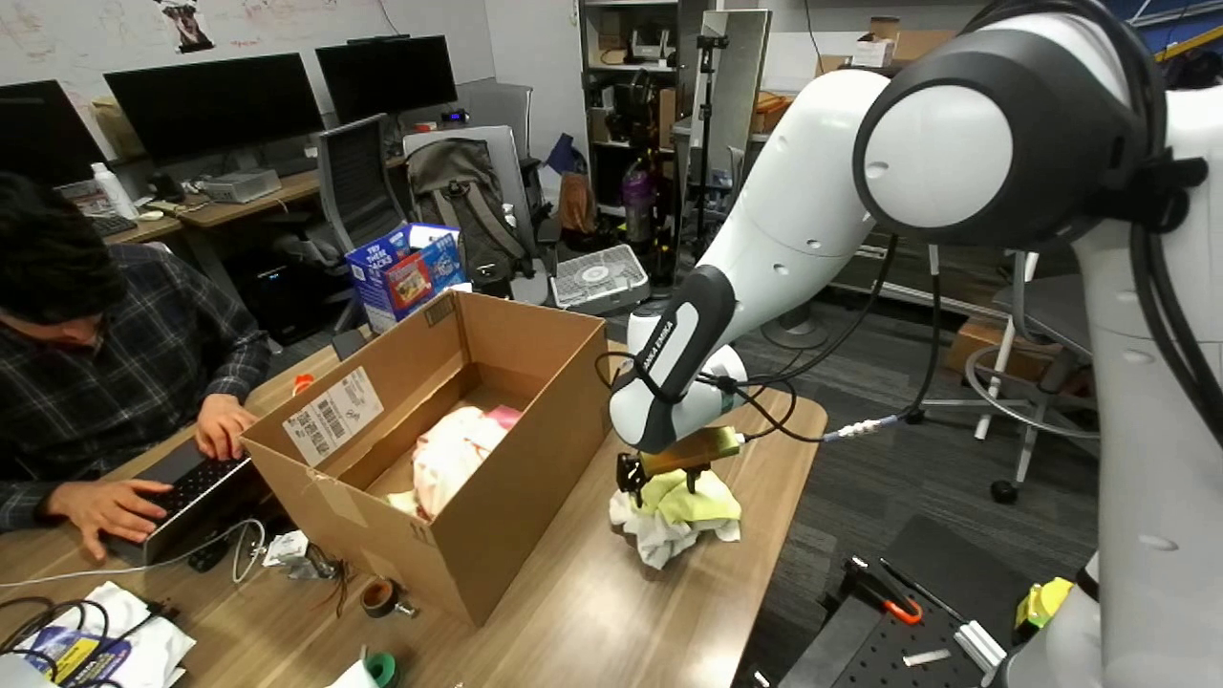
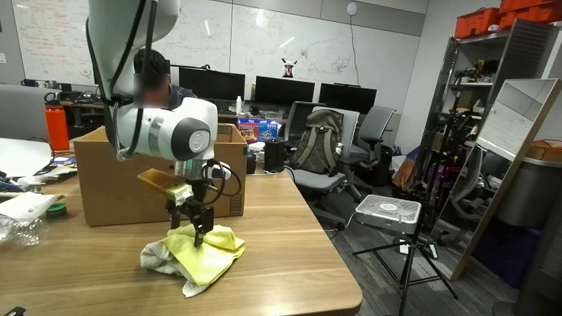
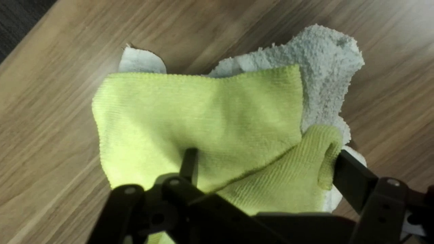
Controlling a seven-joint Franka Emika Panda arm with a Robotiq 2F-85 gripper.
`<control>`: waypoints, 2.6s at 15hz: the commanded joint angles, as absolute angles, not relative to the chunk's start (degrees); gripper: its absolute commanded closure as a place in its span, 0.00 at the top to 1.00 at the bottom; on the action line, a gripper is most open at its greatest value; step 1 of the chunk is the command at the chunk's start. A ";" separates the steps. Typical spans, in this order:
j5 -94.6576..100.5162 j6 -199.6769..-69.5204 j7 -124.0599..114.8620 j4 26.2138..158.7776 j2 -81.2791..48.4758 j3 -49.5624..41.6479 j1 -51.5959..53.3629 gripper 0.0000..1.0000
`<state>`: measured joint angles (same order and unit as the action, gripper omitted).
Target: Put the shirts and towels in the box
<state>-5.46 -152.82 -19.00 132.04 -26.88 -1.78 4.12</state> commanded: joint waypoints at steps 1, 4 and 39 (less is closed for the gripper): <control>-6.22 -153.27 -17.86 129.20 -29.03 -1.41 4.01 1.00; -6.17 -153.28 -17.82 127.08 -30.52 -1.51 3.98 1.00; -25.50 -163.17 -20.93 133.47 2.05 6.66 5.75 0.10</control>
<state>-22.77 -161.31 -21.34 132.44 -3.10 5.50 4.65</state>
